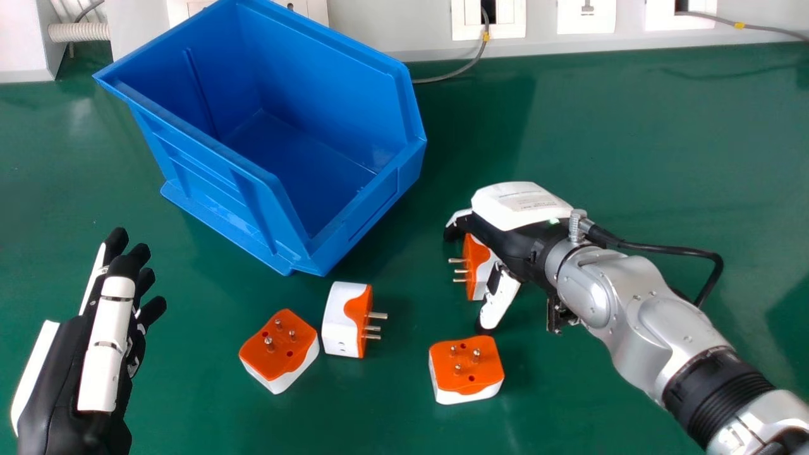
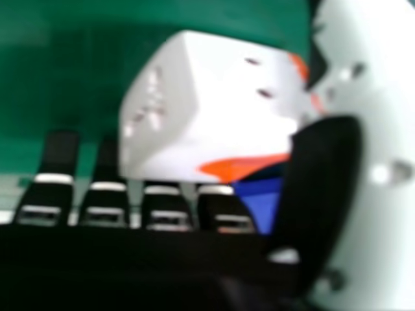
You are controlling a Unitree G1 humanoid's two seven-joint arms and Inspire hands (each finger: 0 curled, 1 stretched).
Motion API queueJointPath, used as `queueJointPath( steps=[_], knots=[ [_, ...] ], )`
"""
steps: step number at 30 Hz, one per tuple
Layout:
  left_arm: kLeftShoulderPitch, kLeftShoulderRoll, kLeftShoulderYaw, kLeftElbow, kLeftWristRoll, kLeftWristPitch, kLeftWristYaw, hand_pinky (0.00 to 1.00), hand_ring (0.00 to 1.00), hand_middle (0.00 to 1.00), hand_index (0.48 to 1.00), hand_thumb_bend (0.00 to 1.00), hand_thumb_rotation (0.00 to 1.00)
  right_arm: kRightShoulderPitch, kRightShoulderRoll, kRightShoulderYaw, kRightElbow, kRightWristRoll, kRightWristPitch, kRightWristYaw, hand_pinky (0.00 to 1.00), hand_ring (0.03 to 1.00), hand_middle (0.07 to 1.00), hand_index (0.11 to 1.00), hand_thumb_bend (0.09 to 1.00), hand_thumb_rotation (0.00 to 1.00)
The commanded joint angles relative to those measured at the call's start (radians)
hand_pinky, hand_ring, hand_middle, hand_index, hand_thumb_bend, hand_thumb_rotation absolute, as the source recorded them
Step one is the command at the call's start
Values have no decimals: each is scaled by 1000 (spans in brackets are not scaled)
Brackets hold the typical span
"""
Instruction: Pick all objects and put in blue box
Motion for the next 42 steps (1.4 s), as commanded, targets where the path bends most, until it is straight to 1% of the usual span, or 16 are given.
queueJointPath(
  steps=[1, 9, 15, 17, 18, 21, 22, 23, 24, 26, 27, 28, 29, 35, 39, 42],
  knots=[
    [5, 5, 17, -29, -18, -1, 0, 946, 981, 984, 1000, 376, 1000, -17, -3, 8, 13, -23, -3, -22, 728, 827, 834, 760, 620, 69],
    [0, 5, 22, -39, -26, 13, 0, 946, 981, 984, 1000, 385, 1000, -14, -13, 26, 26, -44, -35, -91, 684, 799, 807, 705, 617, 16],
    [-1, 9, 26, -41, -24, 12, -1, 946, 981, 984, 1000, 387, 1000, -14, -21, 28, 52, -68, -68, -171, 636, 758, 771, 677, 609, 6],
    [1, 12, 29, -48, -25, 14, -1, 946, 981, 984, 1000, 388, 1000, -15, -21, 30, 64, -76, -75, -208, 612, 738, 758, 665, 613, 5],
    [2, 13, 30, -49, -27, 15, -2, 946, 980, 984, 1000, 390, 1000, -16, -21, 33, 72, -80, -80, -228, 551, 674, 706, 648, 588, 4],
    [2, 15, 35, -46, -28, 13, -6, 946, 980, 984, 1000, 390, 1000, -21, -20, 41, 107, -92, -101, -298, 551, 674, 706, 648, 588, 4],
    [1, 16, 36, -47, -28, 14, -5, 946, 980, 984, 1000, 392, 1000, -23, -21, 42, 117, -96, -110, -319, 503, 620, 660, 631, 568, 3],
    [1, 17, 38, -49, -28, 16, -5, 946, 980, 984, 1000, 392, 1000, -24, -21, 44, 127, -100, -119, -341, 503, 620, 660, 631, 568, 3],
    [1, 17, 39, -51, -28, 17, -5, 946, 980, 984, 1000, 396, 1000, -26, -21, 45, 136, -103, -126, -354, 488, 578, 624, 606, 555, 2],
    [0, 18, 42, -52, -28, 19, -6, 946, 980, 984, 1000, 396, 1000, -30, -21, 48, 151, -110, -137, -386, 488, 578, 624, 606, 555, 2],
    [-1, 19, 43, -52, -28, 20, -7, 944, 981, 984, 1000, 400, 1000, -32, -21, 50, 159, -112, -142, -399, 469, 556, 598, 569, 544, 1],
    [-1, 20, 45, -54, -28, 22, -7, 944, 981, 984, 1000, 400, 1000, -35, -21, 51, 165, -114, -147, -409, 469, 556, 598, 569, 544, 1],
    [0, 22, 46, -58, -27, 25, -7, 942, 982, 984, 1000, 405, 1000, -37, -22, 53, 172, -115, -152, -423, 457, 539, 576, 536, 535, 1],
    [6, 27, 51, -76, -26, 37, -10, 940, 983, 985, 1000, 420, 1000, -44, -29, 59, 194, -123, -165, -489, 434, 504, 547, 492, 522, 0],
    [5, 26, 49, -79, -26, 41, -11, 938, 984, 985, 1000, 433, 1000, -46, -29, 58, 210, -134, -170, -528, 423, 487, 522, 461, 514, 0],
    [8, 27, 53, -76, -28, 39, -16, 938, 984, 985, 1000, 439, 1000, -45, -30, 57, 211, -136, -170, -532, 414, 478, 512, 456, 512, 0]
  ],
)
